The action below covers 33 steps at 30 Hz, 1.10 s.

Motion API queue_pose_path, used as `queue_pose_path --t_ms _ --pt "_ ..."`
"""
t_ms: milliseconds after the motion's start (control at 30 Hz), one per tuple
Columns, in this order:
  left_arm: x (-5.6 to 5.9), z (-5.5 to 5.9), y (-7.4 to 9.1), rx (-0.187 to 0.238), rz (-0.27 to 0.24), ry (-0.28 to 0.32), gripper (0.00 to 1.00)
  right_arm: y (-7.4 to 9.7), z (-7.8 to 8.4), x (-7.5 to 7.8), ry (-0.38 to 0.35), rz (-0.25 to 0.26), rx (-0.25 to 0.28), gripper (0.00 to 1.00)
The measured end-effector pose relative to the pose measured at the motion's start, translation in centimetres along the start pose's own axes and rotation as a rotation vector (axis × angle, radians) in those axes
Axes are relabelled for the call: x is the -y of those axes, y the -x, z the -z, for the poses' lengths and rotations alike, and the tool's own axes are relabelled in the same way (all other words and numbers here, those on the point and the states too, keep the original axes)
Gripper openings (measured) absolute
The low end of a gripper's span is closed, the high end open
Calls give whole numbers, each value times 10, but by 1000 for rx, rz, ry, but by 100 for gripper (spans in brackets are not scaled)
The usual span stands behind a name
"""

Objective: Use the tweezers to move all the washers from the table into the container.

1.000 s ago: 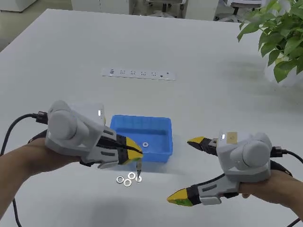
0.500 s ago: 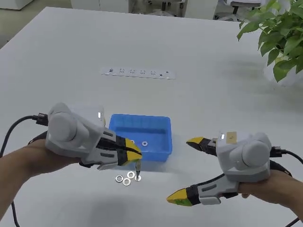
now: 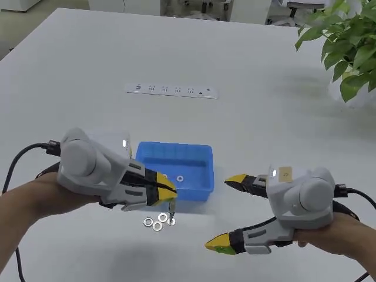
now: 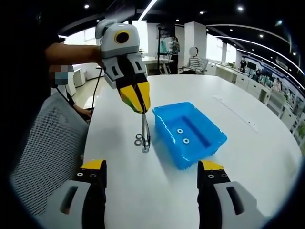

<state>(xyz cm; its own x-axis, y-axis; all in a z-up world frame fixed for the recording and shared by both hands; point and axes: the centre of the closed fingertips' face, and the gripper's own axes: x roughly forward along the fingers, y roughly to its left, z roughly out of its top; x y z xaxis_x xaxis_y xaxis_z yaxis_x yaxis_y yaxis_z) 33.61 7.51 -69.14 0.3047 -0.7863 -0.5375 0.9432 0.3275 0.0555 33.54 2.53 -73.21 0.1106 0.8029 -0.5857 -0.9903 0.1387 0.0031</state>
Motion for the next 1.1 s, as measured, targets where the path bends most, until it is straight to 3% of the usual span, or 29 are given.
queue_pose_path --t_ms 233,667,1100 --pt "-4 2 1 -28 -17 24 5 -10 -11 -3 58 -32 6 64" --pt "-5 5 2 -36 -37 75 5 -32 -21 -8 151 -102 -5 47" --pt "-1 6 3 -40 -12 35 5 -52 -31 -8 194 -160 -14 31"
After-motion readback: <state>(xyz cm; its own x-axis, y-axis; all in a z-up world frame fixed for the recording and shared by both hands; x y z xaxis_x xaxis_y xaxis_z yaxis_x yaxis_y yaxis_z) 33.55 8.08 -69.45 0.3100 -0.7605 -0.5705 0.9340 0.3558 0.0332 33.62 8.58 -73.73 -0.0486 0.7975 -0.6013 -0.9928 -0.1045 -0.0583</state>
